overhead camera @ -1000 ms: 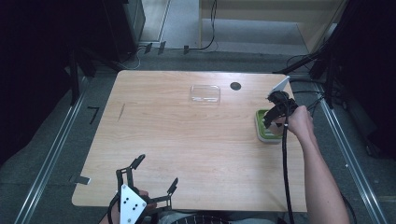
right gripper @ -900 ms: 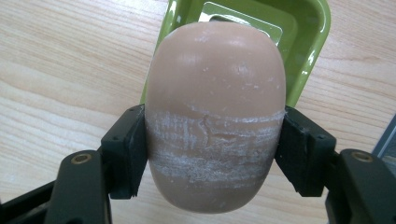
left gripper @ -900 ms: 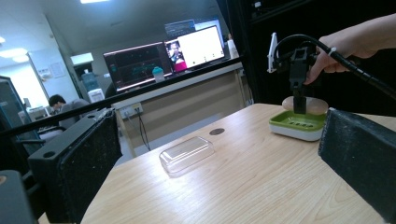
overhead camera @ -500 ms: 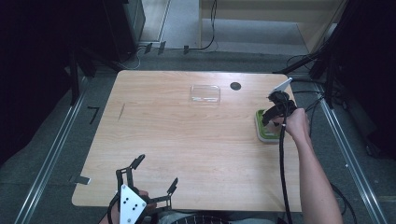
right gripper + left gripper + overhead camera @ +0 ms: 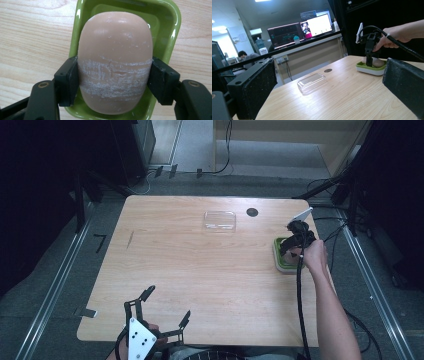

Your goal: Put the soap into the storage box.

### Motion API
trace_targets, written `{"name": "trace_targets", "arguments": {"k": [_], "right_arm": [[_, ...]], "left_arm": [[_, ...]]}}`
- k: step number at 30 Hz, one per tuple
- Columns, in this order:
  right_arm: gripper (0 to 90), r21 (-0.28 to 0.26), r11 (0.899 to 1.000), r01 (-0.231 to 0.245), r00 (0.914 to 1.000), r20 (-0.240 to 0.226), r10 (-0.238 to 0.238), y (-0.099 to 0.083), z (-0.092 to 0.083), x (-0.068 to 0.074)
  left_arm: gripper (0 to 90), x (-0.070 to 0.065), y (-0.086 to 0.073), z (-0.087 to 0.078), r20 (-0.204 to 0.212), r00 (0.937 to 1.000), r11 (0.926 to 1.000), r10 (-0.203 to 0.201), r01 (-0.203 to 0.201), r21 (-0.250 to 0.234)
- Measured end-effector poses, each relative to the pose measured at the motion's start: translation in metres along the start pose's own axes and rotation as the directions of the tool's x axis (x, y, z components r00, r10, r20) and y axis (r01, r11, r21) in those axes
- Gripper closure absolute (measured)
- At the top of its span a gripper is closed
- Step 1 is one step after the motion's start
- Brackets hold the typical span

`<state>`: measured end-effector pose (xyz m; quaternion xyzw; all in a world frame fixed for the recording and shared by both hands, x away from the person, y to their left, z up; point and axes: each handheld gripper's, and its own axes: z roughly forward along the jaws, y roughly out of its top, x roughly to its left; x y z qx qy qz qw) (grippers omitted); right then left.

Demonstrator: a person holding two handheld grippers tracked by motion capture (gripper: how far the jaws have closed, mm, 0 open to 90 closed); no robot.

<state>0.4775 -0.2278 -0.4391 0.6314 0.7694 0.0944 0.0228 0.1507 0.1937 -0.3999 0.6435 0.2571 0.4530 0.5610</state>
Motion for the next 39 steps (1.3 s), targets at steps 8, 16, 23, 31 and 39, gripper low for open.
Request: {"name": "trace_targets", "arguments": {"k": [8, 16, 23, 31, 39], "right_arm": [[33.3, -0.022, 0.999, -0.030, 0.9996, -0.001, 0.030, 0.000, 0.005, 0.000], [33.3, -0.031, 0.999, -0.043, 0.9990, 0.004, 0.043, 0.000, 0.010, -0.001], [33.2, -0.028, 0.999, -0.041, 0.9991, 0.007, 0.041, 0.001, 0.011, 0.000], [33.2, -0.023, 0.999, -0.040, 0.9991, 0.012, 0.041, 0.001, 0.011, 0.001], [33.2, -0.018, 0.999, -0.028, 0.9995, 0.017, 0.028, 0.002, 0.011, 0.002]], "left_arm": [[0.0, 0.000, 0.000, 0.000, 0.000, 1.0000, 1.0000, 0.001, -0.001, 0.001], [0.0, 0.000, 0.000, 0.000, 0.001, 1.0000, 1.0000, 0.001, -0.001, 0.000], [0.0, 0.000, 0.000, 0.000, 0.002, 1.0000, 1.0000, 0.002, -0.002, 0.001], [0.0, 0.000, 0.000, 0.000, 0.001, 1.0000, 1.0000, 0.000, 0.000, 0.000], [0.0, 0.000, 0.000, 0.000, 0.003, 1.0000, 1.0000, 0.002, -0.002, 0.000]]}}
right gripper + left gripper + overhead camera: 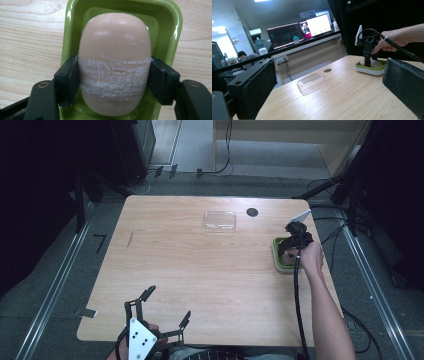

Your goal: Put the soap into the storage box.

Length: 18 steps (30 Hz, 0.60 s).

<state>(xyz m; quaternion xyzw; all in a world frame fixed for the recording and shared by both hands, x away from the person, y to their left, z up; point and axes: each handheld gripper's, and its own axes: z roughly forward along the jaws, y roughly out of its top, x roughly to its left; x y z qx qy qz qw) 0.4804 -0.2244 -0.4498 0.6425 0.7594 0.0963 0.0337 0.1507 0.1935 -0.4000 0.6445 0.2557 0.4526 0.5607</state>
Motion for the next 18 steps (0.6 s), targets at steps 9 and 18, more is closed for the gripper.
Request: {"name": "trace_targets", "arguments": {"k": [9, 18], "right_arm": [[33.9, 0.002, 1.000, 0.001, 1.0000, 0.008, -0.001, 0.0006, 0.0003, 0.0013], [32.4, 0.009, 1.000, 0.012, 0.9999, 0.002, -0.012, 0.0002, -0.0014, 0.0008]], "left_arm": [[0.0, 0.0001, 0.0000, 0.0000, -0.001, 1.0000, 1.0000, -0.001, 0.001, 0.000], [0.0, 0.0002, -0.0001, 0.0002, -0.002, 1.0000, 1.0000, -0.001, 0.001, 0.000]]}}
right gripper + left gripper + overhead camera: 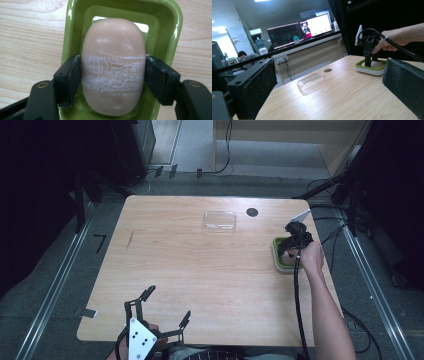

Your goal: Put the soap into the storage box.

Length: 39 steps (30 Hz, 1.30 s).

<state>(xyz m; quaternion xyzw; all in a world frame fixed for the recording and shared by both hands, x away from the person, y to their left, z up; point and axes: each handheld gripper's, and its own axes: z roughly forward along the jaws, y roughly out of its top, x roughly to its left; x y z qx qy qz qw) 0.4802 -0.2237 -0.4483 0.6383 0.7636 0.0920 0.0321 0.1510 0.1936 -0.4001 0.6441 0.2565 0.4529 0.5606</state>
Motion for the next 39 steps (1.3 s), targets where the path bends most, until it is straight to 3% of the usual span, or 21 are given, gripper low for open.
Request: {"name": "trace_targets", "arguments": {"k": [8, 13, 19, 32, 39], "right_arm": [[28.5, -0.001, 1.000, 0.023, 0.9997, 0.011, -0.023, -0.003, -0.011, 0.003], [18.1, 0.022, 0.999, 0.049, 0.9988, -0.002, -0.049, -0.007, -0.018, 0.007], [13.8, 0.022, 0.996, 0.089, 0.9960, -0.013, -0.088, -0.013, -0.031, 0.012], [12.9, 0.050, 0.983, 0.178, 0.9840, -0.023, -0.177, -0.046, -0.055, 0.018], [13.4, 0.072, 0.974, 0.216, 0.9763, -0.001, -0.216, -0.069, -0.058, 0.019]], "left_arm": [[0.0, 0.000, 0.000, 0.000, 0.003, 1.0000, 1.0000, 0.001, -0.001, -0.001], [0.0, 0.000, 0.000, 0.000, 0.002, 1.0000, 1.0000, 0.003, -0.003, 0.000], [0.0, 0.000, 0.000, -0.001, -0.001, 1.0000, 1.0000, 0.000, 0.000, -0.001], [0.0, -0.001, 0.001, -0.001, 0.000, 1.0000, 1.0000, 0.003, -0.003, -0.001], [0.0, -0.001, 0.001, -0.001, 0.002, 1.0000, 1.0000, 0.008, -0.008, 0.001]]}}
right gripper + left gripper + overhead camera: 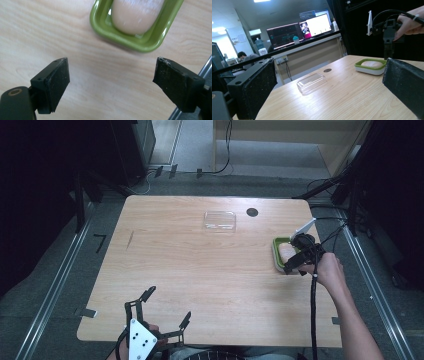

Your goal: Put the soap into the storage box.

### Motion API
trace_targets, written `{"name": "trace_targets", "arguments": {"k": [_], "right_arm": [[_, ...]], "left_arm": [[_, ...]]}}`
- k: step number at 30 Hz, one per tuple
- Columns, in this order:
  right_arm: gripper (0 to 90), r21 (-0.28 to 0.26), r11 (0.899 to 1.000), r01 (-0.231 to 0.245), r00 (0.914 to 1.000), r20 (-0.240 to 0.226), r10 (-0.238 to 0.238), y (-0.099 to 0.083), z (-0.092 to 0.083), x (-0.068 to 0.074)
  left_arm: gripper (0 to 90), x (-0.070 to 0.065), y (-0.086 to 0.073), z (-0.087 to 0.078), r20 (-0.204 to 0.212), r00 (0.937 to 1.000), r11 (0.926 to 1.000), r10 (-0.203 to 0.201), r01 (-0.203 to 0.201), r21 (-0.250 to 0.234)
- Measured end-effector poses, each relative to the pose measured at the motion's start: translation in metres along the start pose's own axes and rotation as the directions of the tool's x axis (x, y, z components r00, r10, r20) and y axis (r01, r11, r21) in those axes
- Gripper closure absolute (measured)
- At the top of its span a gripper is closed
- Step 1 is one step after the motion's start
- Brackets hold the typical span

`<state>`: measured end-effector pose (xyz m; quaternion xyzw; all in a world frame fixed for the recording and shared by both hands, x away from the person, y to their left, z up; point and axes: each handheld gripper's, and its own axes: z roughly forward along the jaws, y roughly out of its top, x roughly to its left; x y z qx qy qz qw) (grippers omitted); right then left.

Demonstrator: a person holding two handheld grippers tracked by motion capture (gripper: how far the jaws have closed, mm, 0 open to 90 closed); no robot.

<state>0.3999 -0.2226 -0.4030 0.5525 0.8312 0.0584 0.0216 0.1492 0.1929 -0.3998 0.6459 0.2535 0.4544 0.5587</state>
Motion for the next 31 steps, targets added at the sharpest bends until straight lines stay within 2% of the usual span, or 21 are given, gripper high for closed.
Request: {"name": "trace_targets", "arguments": {"k": [7, 19, 24, 31], "right_arm": [[13.5, 0.007, 0.999, 0.041, 0.9991, 0.008, -0.041, -0.021, -0.001, 0.008], [13.7, 0.052, 0.996, 0.073, 0.9971, 0.018, -0.074, -0.053, 0.004, 0.018], [13.8, 0.064, 0.995, 0.080, 0.9965, 0.018, -0.081, -0.066, 0.011, 0.019], [13.9, 0.107, 0.990, 0.091, 0.9957, 0.006, -0.092, -0.081, 0.025, 0.017]], "left_arm": [[0.0, 0.000, 0.000, 0.000, 0.001, 1.0000, 1.0000, 0.000, 0.000, -0.001], [0.0, 0.000, 0.000, 0.000, 0.003, 1.0000, 1.0000, 0.000, 0.000, -0.001], [0.0, -0.001, 0.000, 0.001, 0.003, 1.0000, 1.0000, 0.000, 0.000, -0.001], [0.0, 0.000, 0.000, 0.001, 0.004, 1.0000, 1.0000, 0.002, -0.002, 0.001]]}}
